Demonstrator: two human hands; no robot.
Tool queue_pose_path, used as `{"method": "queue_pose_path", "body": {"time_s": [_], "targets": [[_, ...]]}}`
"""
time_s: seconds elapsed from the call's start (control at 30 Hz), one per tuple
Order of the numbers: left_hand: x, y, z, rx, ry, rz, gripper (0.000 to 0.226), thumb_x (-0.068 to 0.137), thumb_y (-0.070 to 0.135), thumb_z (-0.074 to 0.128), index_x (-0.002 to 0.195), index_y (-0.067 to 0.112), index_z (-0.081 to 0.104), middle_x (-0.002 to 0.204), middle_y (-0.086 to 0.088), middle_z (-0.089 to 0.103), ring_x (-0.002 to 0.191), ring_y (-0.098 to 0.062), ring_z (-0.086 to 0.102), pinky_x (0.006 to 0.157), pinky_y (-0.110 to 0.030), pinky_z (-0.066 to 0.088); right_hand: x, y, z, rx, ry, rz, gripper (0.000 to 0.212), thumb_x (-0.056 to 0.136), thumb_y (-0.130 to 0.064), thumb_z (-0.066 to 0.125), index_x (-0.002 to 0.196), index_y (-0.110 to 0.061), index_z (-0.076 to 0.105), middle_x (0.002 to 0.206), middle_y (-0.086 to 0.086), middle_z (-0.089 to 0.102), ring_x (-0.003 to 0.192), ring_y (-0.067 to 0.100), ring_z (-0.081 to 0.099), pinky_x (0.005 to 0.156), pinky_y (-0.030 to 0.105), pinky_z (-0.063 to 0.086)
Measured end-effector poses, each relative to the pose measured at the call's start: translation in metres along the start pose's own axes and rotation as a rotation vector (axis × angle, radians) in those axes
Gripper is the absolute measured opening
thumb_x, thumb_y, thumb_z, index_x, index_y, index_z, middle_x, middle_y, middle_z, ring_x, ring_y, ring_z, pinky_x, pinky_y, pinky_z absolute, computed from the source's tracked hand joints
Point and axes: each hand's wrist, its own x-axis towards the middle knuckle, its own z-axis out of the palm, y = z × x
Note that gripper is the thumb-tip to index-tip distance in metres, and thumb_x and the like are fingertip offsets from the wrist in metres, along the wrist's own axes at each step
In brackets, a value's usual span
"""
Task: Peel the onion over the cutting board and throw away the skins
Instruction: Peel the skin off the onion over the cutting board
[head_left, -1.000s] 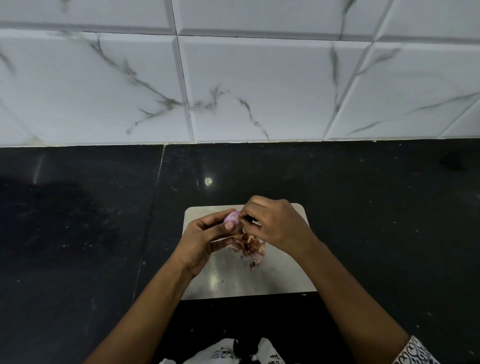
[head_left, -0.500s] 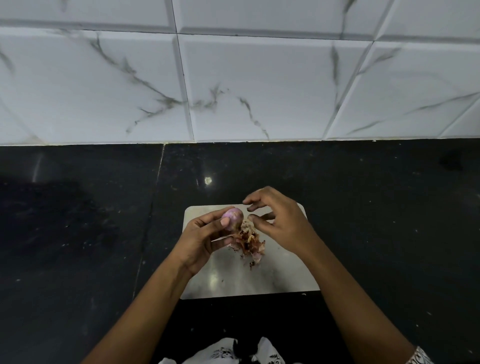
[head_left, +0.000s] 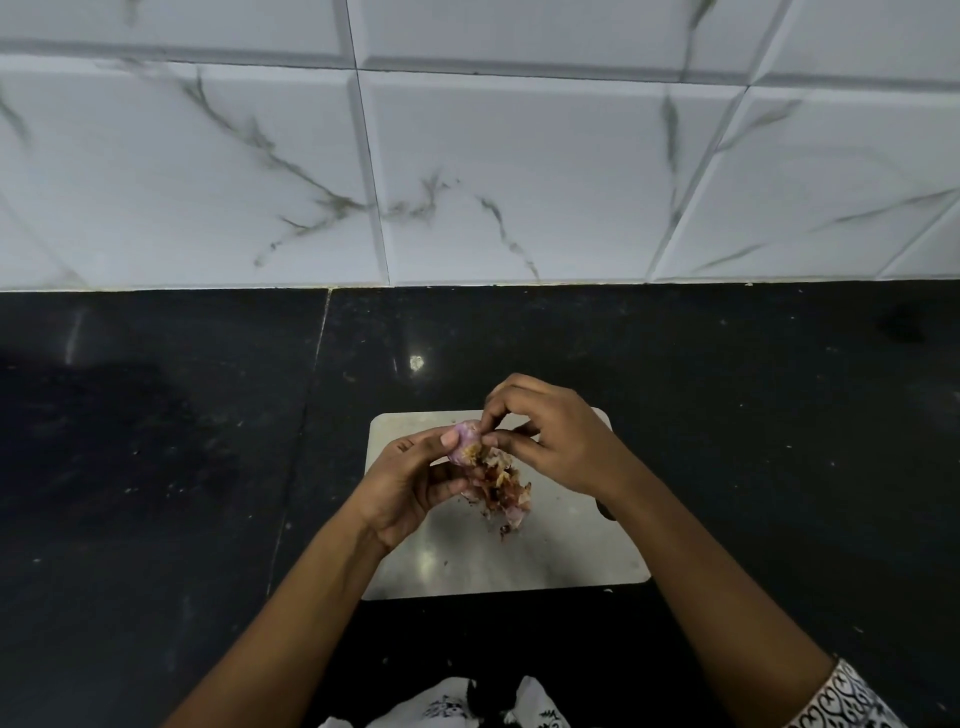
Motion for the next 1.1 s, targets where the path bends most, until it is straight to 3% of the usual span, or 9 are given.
{"method": "queue_pose_path", "body": {"time_s": [0.1, 0.33, 0.53, 0.63, 0.7, 0.9, 1.1], "targets": [[0.002, 0.000, -0.003, 0.027, 0.000, 0.021, 0.062, 0.035, 0.043, 0.093, 0.086, 0.011, 0.078, 0.077, -0.006, 0.072, 0.069, -0.015, 0.069, 0.055, -0.020, 0.057, 0.000, -0.001, 0.002, 0.013, 0.000, 0.029, 0.017, 0.081, -0.012, 0.069, 0.098, -0.012, 0.063, 0.097, -0.007, 0.057, 0.089, 0.001, 0.056, 0.074, 0.010, 0.049], [0.001, 0.002, -0.003, 0.042, 0.004, 0.025, 0.064, 0.028, 0.045, 0.094, 0.081, 0.013, 0.078, 0.072, -0.002, 0.071, 0.067, -0.013, 0.068, 0.055, -0.020, 0.057, 0.002, -0.004, 0.002, -0.048, -0.020, -0.019, 0.013, 0.082, -0.011, 0.067, 0.095, -0.013, 0.064, 0.096, -0.006, 0.056, 0.088, 0.002, 0.054, 0.073, 0.012, 0.050], [0.000, 0.000, -0.002, 0.061, 0.008, 0.048, 0.062, 0.037, 0.043, 0.092, 0.090, 0.015, 0.078, 0.078, -0.003, 0.071, 0.071, -0.013, 0.067, 0.059, -0.020, 0.057, -0.004, -0.001, 0.006, -0.051, 0.036, 0.000, 0.009, 0.081, -0.012, 0.068, 0.090, -0.010, 0.066, 0.095, -0.002, 0.060, 0.088, 0.004, 0.055, 0.072, 0.012, 0.049], [0.000, 0.000, -0.001, 0.049, 0.039, 0.057, 0.029, 0.065, 0.026, 0.077, 0.093, 0.016, 0.077, 0.084, -0.004, 0.071, 0.080, -0.017, 0.064, 0.060, -0.020, 0.057, -0.005, -0.002, 0.008, 0.038, 0.132, 0.069, 0.008, 0.080, -0.008, 0.069, 0.088, -0.009, 0.065, 0.092, -0.001, 0.062, 0.088, 0.005, 0.058, 0.069, 0.008, 0.045], [0.000, 0.000, 0.000, 0.067, 0.055, 0.073, 0.020, 0.074, 0.019, 0.073, 0.093, 0.016, 0.077, 0.081, 0.000, 0.071, 0.077, -0.013, 0.064, 0.060, -0.019, 0.057, -0.005, -0.004, 0.010, 0.058, 0.187, 0.088, 0.012, 0.079, -0.008, 0.071, 0.090, -0.009, 0.067, 0.091, -0.001, 0.064, 0.087, 0.004, 0.061, 0.069, 0.009, 0.048], [-0.001, 0.002, 0.001, 0.118, 0.105, 0.113, 0.035, 0.069, 0.017, 0.067, 0.103, 0.012, 0.069, 0.083, 0.000, 0.073, 0.077, -0.011, 0.068, 0.062, -0.022, 0.056, -0.003, -0.010, 0.010, -0.151, 0.173, 0.045, 0.019, 0.080, -0.019, 0.069, 0.097, -0.009, 0.072, 0.089, 0.005, 0.071, 0.077, 0.013, 0.065, 0.069, 0.026, 0.055], [-0.004, 0.003, 0.002, 0.190, 0.121, 0.144, 0.029, 0.068, 0.016, 0.068, 0.096, 0.015, 0.072, 0.083, 0.001, 0.074, 0.076, -0.008, 0.069, 0.063, -0.021, 0.053, 0.000, -0.010, 0.012, -0.342, 0.086, -0.003, 0.015, 0.082, -0.016, 0.068, 0.091, -0.006, 0.072, 0.081, 0.010, 0.069, 0.066, 0.019, 0.062, 0.060, 0.027, 0.049]]}}
